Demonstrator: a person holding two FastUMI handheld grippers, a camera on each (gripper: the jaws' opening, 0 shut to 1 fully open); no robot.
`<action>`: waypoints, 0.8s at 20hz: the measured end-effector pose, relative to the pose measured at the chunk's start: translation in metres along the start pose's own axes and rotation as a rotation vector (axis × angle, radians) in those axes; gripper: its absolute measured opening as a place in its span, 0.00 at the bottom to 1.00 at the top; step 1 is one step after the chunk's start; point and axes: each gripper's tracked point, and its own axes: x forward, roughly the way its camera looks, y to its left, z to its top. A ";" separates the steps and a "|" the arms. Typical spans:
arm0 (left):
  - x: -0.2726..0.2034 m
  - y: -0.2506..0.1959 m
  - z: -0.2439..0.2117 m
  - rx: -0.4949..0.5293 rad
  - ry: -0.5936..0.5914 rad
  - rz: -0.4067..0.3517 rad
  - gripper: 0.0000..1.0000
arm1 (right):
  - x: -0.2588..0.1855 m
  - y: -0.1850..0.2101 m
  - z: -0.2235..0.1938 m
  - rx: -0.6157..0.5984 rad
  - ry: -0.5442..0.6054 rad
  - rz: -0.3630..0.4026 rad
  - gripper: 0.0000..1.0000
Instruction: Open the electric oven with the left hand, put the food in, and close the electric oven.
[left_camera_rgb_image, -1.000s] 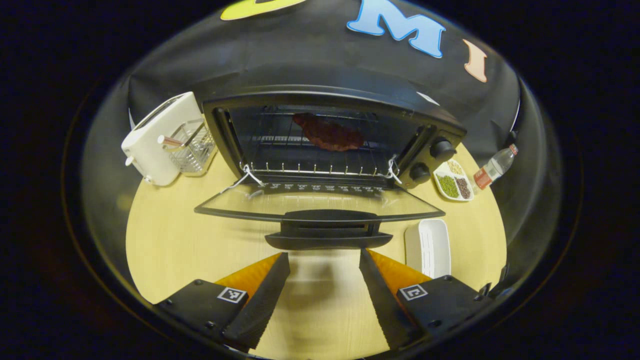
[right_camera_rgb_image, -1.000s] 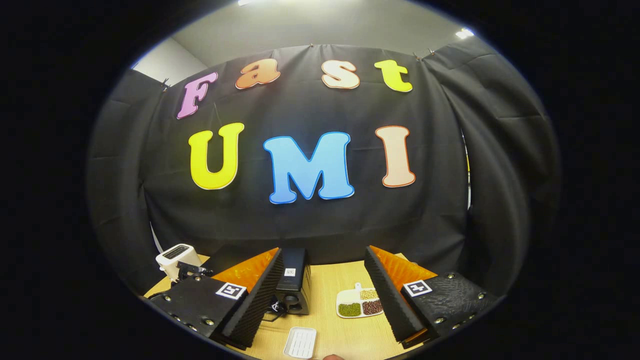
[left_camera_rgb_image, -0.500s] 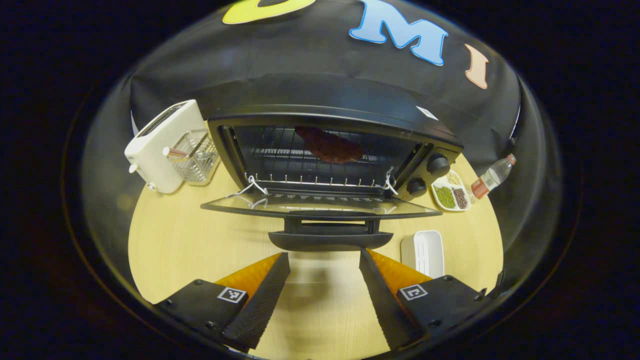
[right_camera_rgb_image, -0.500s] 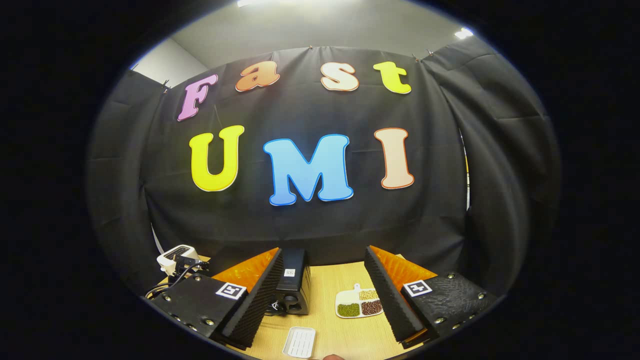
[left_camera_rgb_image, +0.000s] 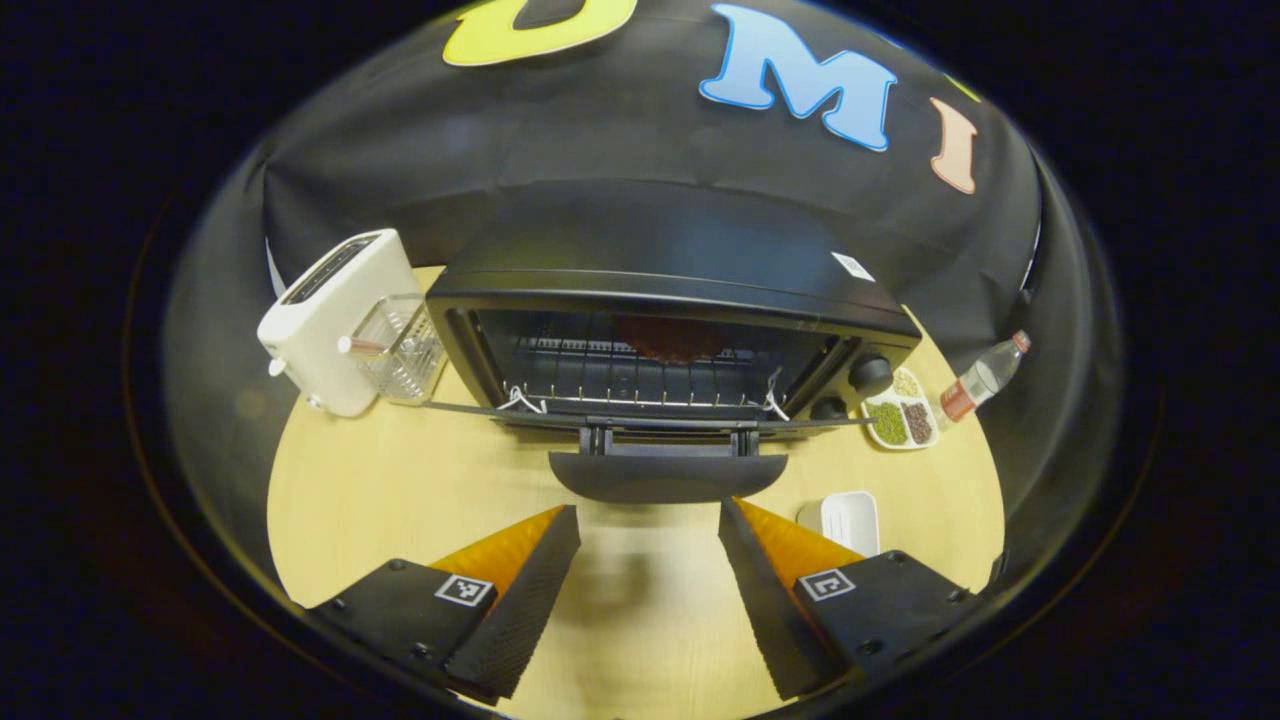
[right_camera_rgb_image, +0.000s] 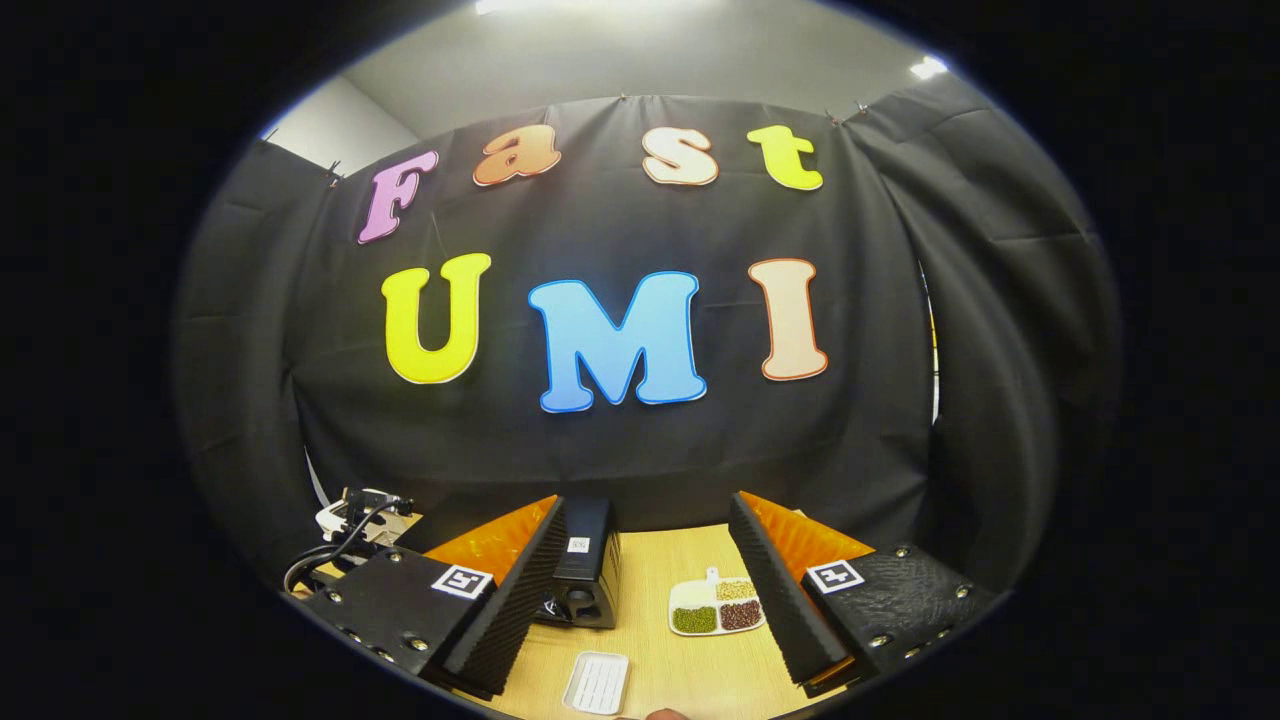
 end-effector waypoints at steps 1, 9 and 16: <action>-0.003 0.000 0.002 -0.003 -0.003 0.002 0.92 | 0.000 0.001 0.000 0.000 0.001 0.002 0.98; -0.042 -0.019 0.038 -0.015 -0.154 -0.045 0.95 | -0.002 -0.001 0.003 -0.002 -0.007 0.008 0.98; -0.172 -0.049 0.136 0.038 -0.556 -0.083 0.98 | -0.003 -0.002 0.027 -0.002 -0.041 0.031 0.98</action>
